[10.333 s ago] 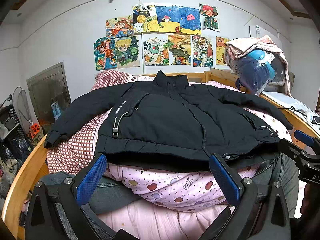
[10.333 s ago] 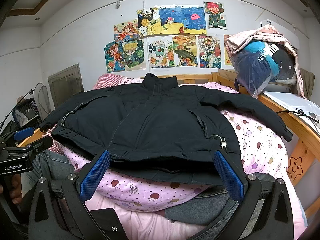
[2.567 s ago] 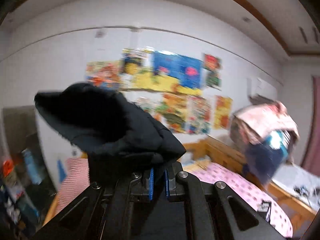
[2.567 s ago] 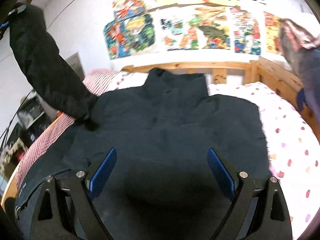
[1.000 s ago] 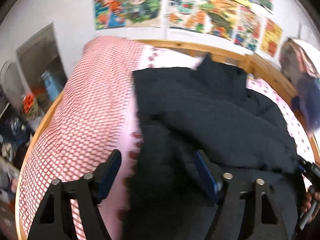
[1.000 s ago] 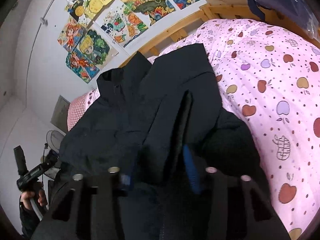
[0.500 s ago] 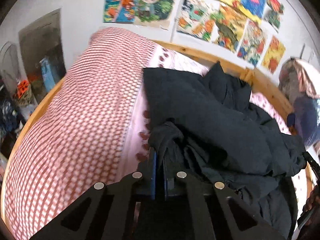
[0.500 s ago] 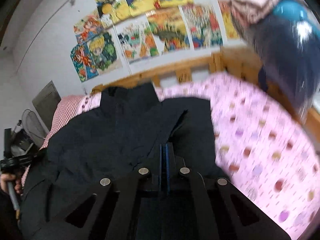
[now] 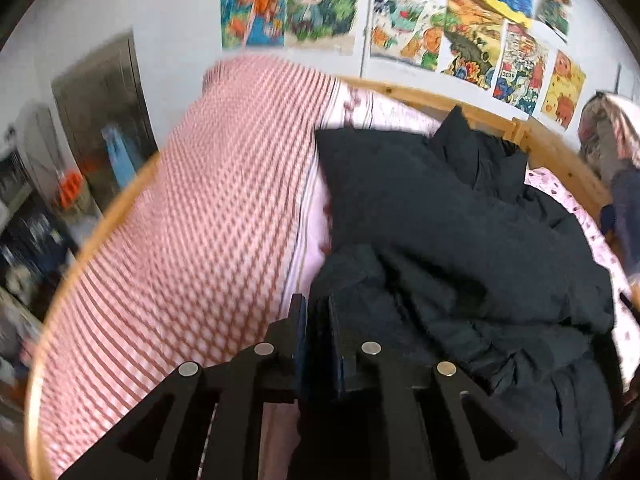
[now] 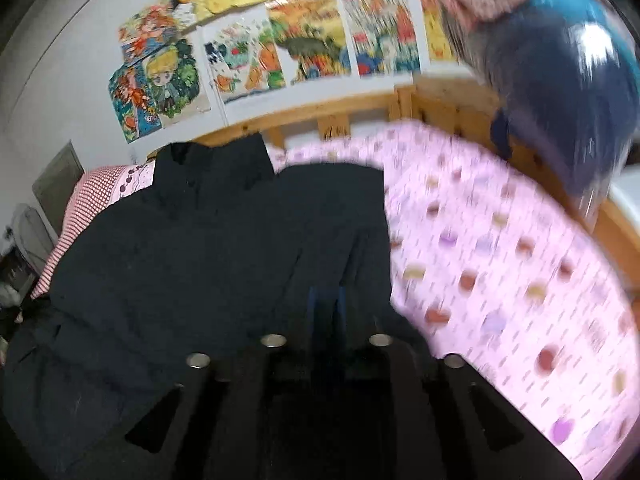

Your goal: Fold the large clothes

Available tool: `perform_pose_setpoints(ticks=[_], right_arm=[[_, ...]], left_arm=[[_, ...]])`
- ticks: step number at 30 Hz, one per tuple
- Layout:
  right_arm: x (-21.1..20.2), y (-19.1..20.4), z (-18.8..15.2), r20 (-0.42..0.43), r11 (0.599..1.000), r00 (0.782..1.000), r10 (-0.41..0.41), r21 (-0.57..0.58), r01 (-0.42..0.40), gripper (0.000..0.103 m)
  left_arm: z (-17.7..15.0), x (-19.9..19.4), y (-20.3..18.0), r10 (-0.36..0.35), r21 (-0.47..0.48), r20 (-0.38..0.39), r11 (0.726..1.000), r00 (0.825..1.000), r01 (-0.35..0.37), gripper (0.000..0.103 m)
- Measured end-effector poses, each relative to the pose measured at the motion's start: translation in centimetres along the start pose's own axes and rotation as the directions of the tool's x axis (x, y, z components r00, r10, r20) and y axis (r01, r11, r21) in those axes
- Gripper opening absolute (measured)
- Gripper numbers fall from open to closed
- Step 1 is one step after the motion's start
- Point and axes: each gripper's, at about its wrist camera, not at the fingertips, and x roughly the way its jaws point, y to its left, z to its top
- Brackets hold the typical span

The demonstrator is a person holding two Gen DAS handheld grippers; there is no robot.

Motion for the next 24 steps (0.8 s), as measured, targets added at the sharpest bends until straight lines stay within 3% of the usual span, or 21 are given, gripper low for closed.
perform_pose_setpoints(ticks=[1,2,6,8,10,12,14,19,24], right_arm=[[-0.2,0.8,0.6,0.019,1.0,1.0,0.002,-0.029,-0.002,0.039],[-0.1,1.4,1.1,0.026,0.999,1.0,0.011,-0.04,-0.01,0.042],[1.1,5.1,2.6,-0.02,0.987,0.995,0.097,-0.127,-0.098,0.043],[2.3,6.5,2.7,-0.062,0.978,0.989,0.131,-0.153,-0.139,0.043],[3.7,7.7,2.5,-0.13,0.969,0.976,0.176,-0.154,-0.195,0.043],[4.3,8.3,1.7,-0.17,0.962,0.966,0.194,-0.162,-0.222,0.043],[4.6,8.6,0.9,-0.202,0.953,0.957,0.21,-0.175,-0.246,0.043],[5.3,8.8,-1.6,-0.306,0.927,0.922,0.236,-0.212,-0.308,0.043],[5.8,8.3,-4.1,-0.331,0.924,0.909,0.255,-0.193,-0.329,0.043]], left_arm=[[0.7,-0.4,-0.9,-0.013,0.021,0.024,1.0,1.0,0.013,0.015],[1.2,-0.7,-1.3,-0.029,0.03,0.033,0.999,0.999,0.028,0.021],[3.8,0.1,-5.9,-0.172,0.081,0.04,0.982,0.984,0.168,0.045],[4.8,1.5,-8.4,-0.237,0.114,0.015,0.966,0.971,0.234,0.046],[5.5,3.9,-11.0,-0.306,0.142,-0.066,0.939,0.95,0.313,0.046],[5.2,5.8,-12.8,-0.329,0.15,-0.134,0.926,0.935,0.348,0.046],[4.3,7.0,-14.1,-0.348,0.172,-0.189,0.909,0.918,0.38,0.046],[1.0,8.6,-15.1,-0.33,0.235,-0.25,0.891,0.91,0.388,0.046],[-1.3,9.0,-16.4,-0.251,0.311,-0.262,0.892,0.932,0.328,0.045]])
